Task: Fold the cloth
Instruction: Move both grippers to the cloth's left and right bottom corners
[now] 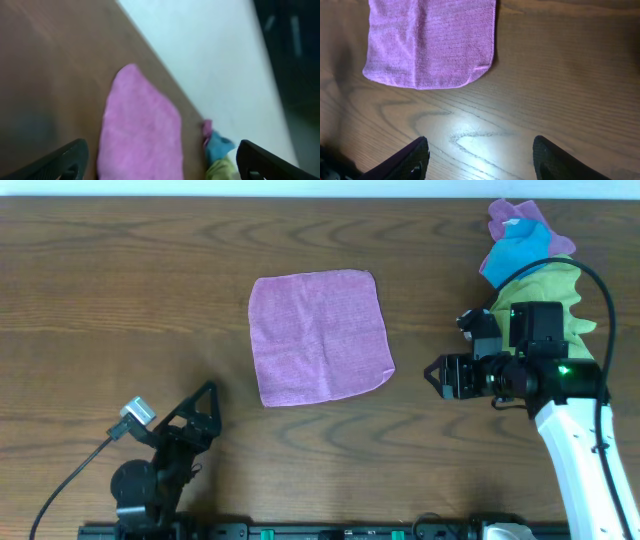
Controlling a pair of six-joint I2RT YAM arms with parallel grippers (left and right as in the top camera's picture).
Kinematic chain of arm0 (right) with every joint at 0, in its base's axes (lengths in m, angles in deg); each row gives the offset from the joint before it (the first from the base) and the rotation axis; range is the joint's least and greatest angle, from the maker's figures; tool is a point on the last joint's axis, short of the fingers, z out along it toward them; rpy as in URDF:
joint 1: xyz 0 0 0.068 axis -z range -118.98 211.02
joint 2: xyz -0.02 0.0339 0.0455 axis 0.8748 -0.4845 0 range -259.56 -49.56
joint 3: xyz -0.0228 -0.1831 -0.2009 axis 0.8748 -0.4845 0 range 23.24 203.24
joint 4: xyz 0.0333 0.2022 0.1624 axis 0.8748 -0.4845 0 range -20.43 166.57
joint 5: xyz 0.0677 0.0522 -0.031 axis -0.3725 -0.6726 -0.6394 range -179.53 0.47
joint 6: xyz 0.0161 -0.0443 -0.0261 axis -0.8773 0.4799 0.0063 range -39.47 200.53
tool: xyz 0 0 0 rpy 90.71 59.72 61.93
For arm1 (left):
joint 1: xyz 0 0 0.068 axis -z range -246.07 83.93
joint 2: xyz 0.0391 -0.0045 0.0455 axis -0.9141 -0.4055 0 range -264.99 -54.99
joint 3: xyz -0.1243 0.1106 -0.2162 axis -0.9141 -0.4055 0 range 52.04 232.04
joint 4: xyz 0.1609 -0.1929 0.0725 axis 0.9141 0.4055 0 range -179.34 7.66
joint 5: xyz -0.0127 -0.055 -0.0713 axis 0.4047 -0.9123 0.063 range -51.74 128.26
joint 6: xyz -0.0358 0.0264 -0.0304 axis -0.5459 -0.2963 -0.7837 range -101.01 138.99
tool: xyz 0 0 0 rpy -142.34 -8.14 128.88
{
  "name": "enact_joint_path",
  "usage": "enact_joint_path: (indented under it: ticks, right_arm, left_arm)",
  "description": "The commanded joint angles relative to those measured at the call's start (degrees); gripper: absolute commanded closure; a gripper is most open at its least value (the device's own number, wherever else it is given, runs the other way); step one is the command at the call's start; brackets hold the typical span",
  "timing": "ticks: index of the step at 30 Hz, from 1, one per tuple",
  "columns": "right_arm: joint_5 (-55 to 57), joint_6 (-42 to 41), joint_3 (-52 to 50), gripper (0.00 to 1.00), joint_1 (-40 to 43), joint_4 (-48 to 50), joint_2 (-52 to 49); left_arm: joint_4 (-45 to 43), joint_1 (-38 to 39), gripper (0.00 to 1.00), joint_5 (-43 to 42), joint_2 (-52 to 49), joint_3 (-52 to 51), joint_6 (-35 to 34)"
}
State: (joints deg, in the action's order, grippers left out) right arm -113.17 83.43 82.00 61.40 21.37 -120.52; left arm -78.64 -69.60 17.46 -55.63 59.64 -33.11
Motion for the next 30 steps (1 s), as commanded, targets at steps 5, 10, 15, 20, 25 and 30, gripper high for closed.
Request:
enact_joint_path:
  ticks: [5, 10, 15, 20, 25, 30]
  right_arm:
    - [-1.03, -0.72, 0.37, 0.28, -0.09, 3.61, 0.46]
    - [-0.98, -0.70, 0.37, 0.26, -0.02, 6.47, 0.42]
    - [-1.77, -1.18, 0.37, 0.28, 1.22, 7.72, -2.99]
    - [-8.85, -1.16, 0.37, 0.33, 3.65, 9.73, -8.35]
    - [-9.44, -1.14, 0.37, 0.33, 5.09, 12.02, -11.58]
    - [-9.44, -1.16, 0.37, 0.31, 5.27, 15.19, -13.35]
  left_arm:
    - [-8.24, 1.07, 0.03, -6.62, -11.80, -0.83, 0.61]
    - [-14.03, 3.21, 0.02, -9.33, -31.30, 2.12, 0.35]
    - [-13.90, 6.54, 0.00, -12.90, -51.98, 11.15, 5.01]
    - [-11.15, 8.85, 0.05, -16.96, -67.67, 20.33, 8.31]
    - [-1.77, 9.20, 0.06, -16.94, -76.56, 26.43, 14.49]
    - [3.80, 9.20, 0.08, -16.72, -78.40, 27.45, 16.39]
